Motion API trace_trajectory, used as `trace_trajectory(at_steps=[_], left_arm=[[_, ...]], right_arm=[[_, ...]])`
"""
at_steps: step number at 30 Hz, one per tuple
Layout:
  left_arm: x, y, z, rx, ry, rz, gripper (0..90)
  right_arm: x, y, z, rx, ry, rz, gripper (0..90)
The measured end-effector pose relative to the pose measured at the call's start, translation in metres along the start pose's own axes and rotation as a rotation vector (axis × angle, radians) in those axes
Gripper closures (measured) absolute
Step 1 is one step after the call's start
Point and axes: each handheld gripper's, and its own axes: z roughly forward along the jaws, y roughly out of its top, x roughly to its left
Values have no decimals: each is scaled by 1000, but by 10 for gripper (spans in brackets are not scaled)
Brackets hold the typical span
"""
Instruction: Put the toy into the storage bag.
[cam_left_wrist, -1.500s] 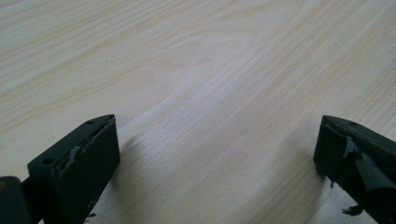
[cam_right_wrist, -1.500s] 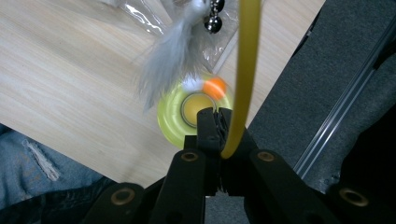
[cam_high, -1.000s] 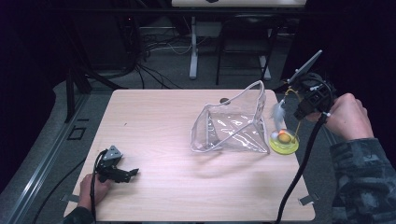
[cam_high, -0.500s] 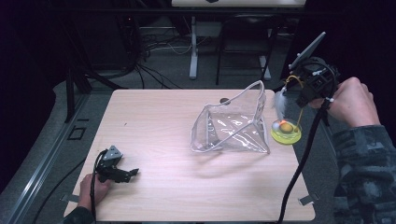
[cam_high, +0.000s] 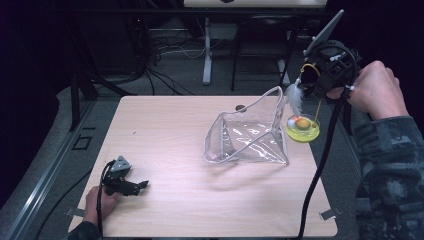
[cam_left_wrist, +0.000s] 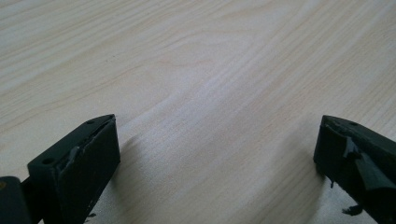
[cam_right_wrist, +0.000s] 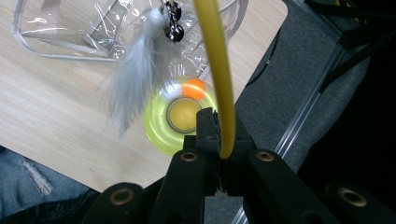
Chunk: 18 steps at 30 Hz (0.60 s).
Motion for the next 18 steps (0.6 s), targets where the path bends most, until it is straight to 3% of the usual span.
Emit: trace_trajectory(at_steps=[18], left_arm=[[0, 0, 0, 0, 0, 0, 4]], right_arm=[[24, 37, -23, -41, 2, -65, 878]])
